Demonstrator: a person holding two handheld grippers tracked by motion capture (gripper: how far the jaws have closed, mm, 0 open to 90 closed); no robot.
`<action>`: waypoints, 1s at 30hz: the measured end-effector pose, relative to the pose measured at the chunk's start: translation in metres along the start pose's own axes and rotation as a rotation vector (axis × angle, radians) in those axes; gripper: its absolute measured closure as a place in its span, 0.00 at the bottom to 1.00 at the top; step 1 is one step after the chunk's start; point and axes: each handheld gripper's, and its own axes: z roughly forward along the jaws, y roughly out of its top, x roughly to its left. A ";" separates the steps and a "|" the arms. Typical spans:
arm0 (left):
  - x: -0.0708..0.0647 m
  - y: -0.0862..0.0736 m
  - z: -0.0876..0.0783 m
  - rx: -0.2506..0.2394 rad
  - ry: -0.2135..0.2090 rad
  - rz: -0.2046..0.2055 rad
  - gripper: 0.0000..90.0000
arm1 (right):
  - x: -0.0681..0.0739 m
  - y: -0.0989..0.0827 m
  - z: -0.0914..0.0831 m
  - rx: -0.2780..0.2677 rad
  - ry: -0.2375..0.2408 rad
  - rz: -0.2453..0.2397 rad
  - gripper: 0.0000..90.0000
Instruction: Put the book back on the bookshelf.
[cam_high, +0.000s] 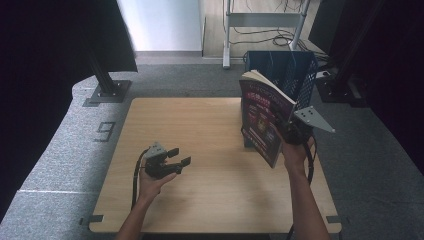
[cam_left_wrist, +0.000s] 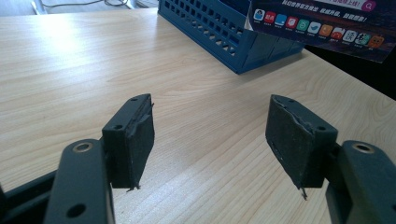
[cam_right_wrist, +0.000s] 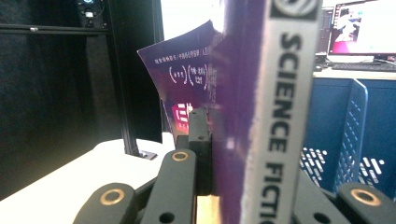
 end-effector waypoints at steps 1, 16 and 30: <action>0.000 0.000 0.000 -0.001 0.001 0.000 0.36 | -0.001 0.000 0.000 -0.002 -0.002 -0.002 0.91; 0.002 0.000 -0.001 -0.003 0.001 -0.004 0.36 | -0.009 0.010 -0.001 -0.022 -0.041 -0.009 0.91; 0.003 0.000 -0.001 -0.002 0.004 -0.005 0.36 | -0.020 0.012 0.001 -0.040 -0.078 0.011 0.91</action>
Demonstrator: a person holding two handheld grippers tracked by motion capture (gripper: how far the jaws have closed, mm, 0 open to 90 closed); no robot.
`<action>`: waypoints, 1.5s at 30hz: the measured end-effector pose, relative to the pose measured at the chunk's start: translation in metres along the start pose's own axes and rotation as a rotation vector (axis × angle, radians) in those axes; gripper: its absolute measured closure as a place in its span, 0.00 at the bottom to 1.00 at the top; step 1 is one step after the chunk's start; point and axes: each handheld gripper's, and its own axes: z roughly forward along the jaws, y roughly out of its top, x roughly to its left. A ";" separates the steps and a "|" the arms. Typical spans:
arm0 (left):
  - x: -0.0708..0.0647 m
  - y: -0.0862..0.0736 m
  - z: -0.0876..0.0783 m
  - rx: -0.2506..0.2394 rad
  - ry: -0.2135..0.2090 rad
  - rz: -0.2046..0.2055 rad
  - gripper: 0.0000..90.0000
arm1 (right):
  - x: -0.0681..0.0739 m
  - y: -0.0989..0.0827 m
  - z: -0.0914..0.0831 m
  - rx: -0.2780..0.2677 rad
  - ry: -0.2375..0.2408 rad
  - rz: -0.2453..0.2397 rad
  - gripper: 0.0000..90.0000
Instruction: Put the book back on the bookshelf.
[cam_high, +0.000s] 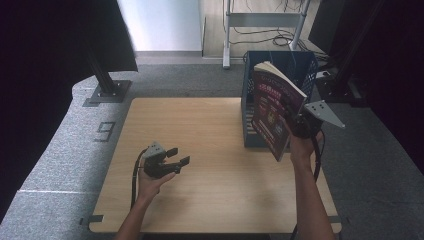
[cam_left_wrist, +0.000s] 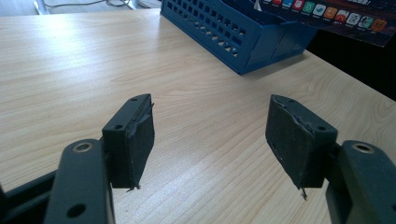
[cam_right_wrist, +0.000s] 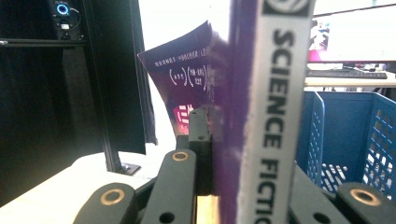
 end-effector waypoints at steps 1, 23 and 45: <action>0.000 0.000 0.000 0.000 0.000 -0.001 0.36 | 0.000 0.000 0.001 0.000 -0.001 0.000 0.91; 0.007 0.000 -0.007 -0.015 0.005 -0.018 0.37 | -0.003 0.002 0.032 0.004 -0.043 0.005 0.91; 0.004 -0.006 0.000 0.018 -0.010 -0.021 0.36 | -0.008 0.006 0.067 -0.011 -0.099 -0.004 0.91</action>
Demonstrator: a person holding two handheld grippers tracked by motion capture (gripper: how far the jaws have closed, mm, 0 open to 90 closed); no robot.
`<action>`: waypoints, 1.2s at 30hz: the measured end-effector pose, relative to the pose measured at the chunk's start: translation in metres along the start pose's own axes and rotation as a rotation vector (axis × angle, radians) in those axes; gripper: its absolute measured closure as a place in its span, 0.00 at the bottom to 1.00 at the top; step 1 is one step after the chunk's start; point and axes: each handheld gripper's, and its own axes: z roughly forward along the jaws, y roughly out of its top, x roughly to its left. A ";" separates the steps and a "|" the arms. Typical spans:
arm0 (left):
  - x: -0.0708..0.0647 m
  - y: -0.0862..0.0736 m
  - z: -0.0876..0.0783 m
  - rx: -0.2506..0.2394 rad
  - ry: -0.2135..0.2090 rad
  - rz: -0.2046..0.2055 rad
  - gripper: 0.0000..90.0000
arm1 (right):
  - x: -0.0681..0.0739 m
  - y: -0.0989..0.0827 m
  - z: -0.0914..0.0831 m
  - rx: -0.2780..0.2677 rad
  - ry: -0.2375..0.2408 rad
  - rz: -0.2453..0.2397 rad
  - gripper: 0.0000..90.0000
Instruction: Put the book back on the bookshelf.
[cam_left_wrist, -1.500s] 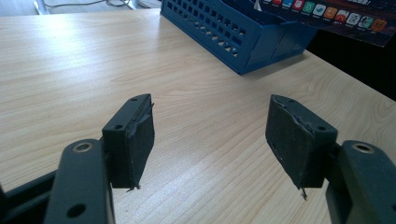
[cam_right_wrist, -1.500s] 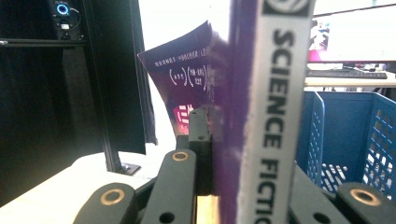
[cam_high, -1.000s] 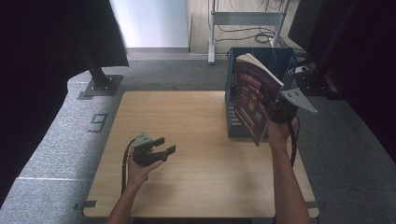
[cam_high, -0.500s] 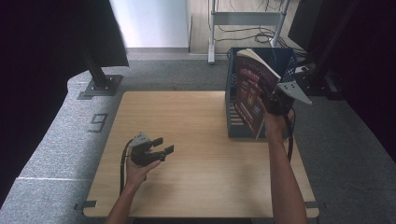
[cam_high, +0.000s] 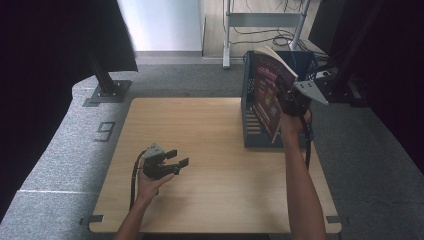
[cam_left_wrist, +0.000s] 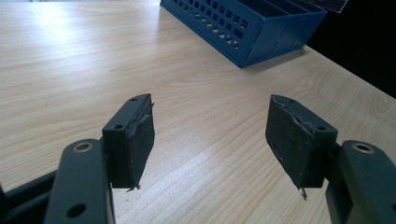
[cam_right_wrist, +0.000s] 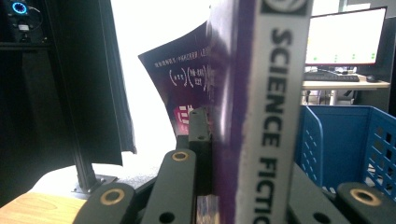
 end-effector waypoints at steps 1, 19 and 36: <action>0.000 0.000 0.000 0.000 0.000 0.001 0.36 | 0.000 0.000 0.001 0.000 0.001 0.002 0.91; 0.003 -0.001 -0.001 -0.004 0.007 -0.005 0.36 | 0.003 -0.013 0.024 0.018 -0.026 -0.002 0.91; 0.005 -0.001 -0.006 -0.012 0.012 -0.013 0.36 | 0.000 -0.021 0.047 0.028 -0.052 -0.005 0.91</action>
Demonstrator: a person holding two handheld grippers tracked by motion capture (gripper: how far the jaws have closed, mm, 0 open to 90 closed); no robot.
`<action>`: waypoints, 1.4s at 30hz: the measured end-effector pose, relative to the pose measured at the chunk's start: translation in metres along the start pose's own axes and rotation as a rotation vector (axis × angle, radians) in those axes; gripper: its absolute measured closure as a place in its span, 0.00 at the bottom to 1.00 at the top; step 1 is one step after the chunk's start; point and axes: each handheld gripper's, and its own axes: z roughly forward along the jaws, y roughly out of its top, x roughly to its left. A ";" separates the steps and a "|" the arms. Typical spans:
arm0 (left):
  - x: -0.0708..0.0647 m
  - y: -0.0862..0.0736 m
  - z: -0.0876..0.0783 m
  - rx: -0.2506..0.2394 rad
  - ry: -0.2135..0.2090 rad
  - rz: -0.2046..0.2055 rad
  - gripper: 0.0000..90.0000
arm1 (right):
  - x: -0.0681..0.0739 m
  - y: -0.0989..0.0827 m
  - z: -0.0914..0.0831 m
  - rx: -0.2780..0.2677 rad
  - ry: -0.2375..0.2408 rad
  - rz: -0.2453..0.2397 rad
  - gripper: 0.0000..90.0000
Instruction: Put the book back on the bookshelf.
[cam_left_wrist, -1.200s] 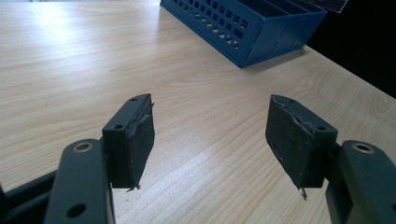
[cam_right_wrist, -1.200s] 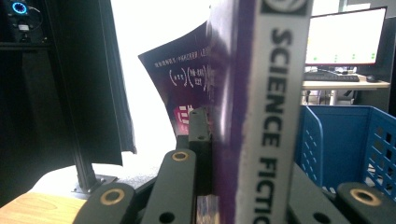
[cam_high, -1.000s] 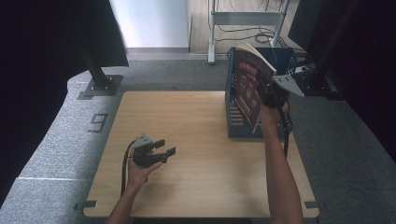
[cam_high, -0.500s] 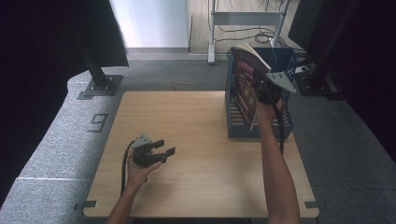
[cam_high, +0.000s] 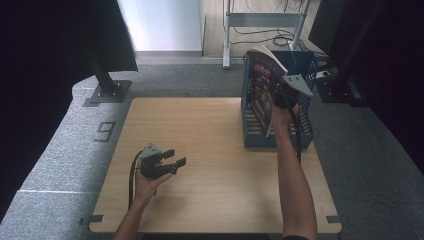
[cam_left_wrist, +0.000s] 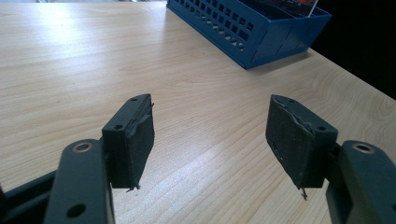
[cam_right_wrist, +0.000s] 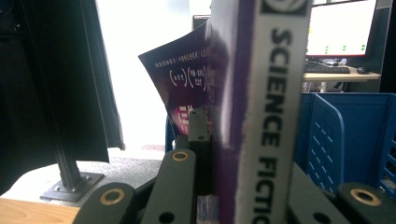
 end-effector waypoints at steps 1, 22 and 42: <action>0.000 0.000 0.000 -0.001 0.001 0.000 0.36 | 0.000 -0.001 0.001 0.000 -0.001 0.005 0.91; 0.008 0.000 -0.006 -0.016 0.011 -0.016 0.36 | -0.002 -0.010 0.018 0.011 -0.036 -0.001 0.91; 0.012 0.001 -0.012 -0.034 0.023 -0.030 0.36 | 0.005 -0.019 0.036 0.017 -0.048 -0.015 0.90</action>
